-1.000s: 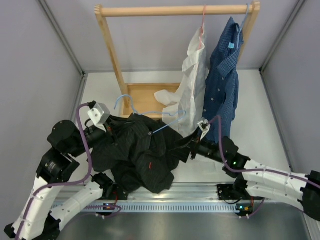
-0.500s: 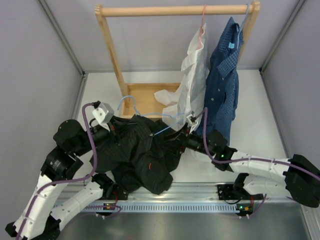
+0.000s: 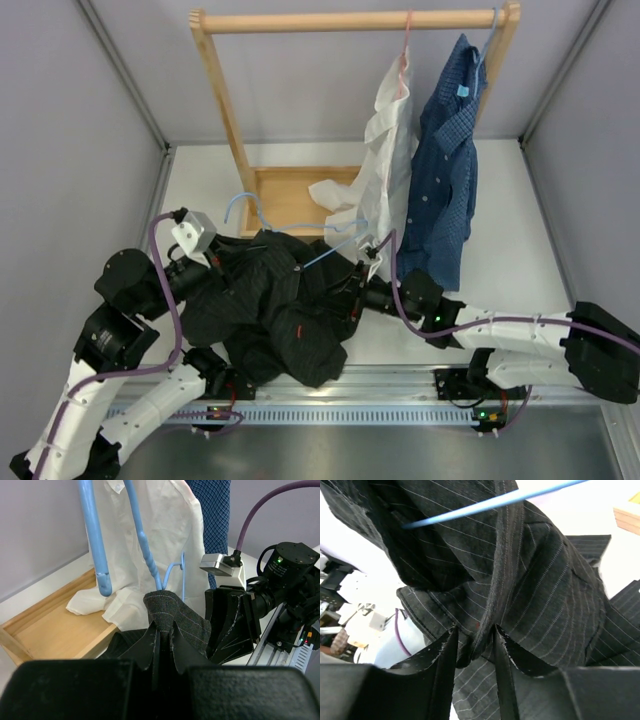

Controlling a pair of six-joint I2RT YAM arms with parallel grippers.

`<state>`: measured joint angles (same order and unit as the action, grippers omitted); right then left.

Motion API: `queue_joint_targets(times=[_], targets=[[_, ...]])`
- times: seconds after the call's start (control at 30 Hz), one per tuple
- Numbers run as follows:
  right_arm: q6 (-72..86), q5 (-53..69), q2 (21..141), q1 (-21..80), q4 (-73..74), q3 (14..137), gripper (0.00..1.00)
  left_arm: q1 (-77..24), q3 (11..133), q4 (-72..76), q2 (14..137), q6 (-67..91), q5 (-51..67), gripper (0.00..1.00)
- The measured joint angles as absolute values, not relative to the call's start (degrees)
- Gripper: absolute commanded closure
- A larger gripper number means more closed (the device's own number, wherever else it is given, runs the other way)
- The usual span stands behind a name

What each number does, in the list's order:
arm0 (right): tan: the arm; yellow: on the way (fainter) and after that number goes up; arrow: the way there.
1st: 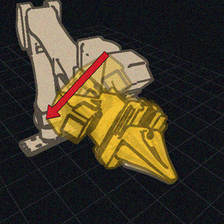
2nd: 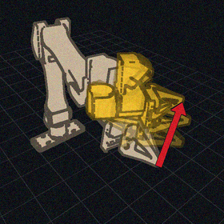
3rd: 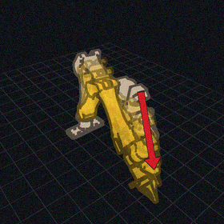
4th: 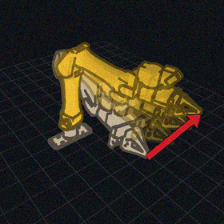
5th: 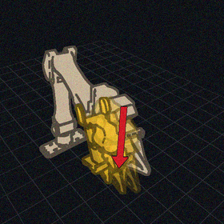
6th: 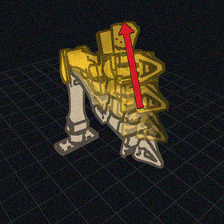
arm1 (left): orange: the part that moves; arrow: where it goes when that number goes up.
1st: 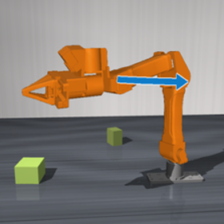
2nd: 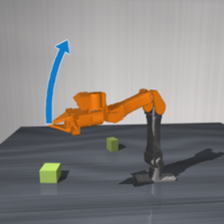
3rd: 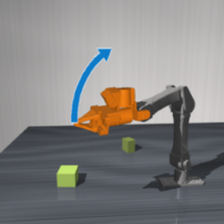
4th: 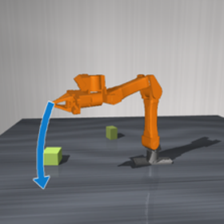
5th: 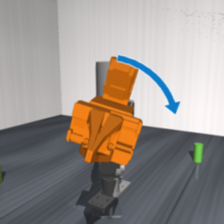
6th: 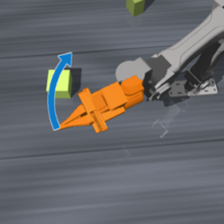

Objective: Place the shirt on the hanger

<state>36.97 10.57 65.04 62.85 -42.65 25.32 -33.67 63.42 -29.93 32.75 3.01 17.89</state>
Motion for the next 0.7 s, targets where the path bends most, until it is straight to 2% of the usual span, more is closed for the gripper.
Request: queue_joint_targets(times=[0.03, 0.07, 0.27, 0.33, 0.7], targets=[[36.73, 10.31, 65.1, 62.85, -42.5, 25.36, 0.77, -33.67, 63.4, -29.93, 32.75, 3.01, 17.85, 1.0], [36.38, 9.85, 65.12, 62.85, -42.33, 25.45, 0.8, -33.67, 63.42, -29.93, 32.75, 3.01, 17.74, 1.0], [35.03, 4.51, 63.33, 62.89, -39.81, 25.67, 0.97, -33.67, 63.42, -30.02, 31.86, 2.92, 17.04, 1.0], [34.3, 1.91, 61.21, 62.89, -36.84, 25.85, 1.0, -33.67, 63.42, -30.11, 31.2, 2.87, 16.95, 1.0], [30.96, -7.22, 52.31, 61.01, -18.06, 33.95, 1.0, -33.67, 64.07, -31.97, 26.26, 2.72, 16.82, 1.0]])
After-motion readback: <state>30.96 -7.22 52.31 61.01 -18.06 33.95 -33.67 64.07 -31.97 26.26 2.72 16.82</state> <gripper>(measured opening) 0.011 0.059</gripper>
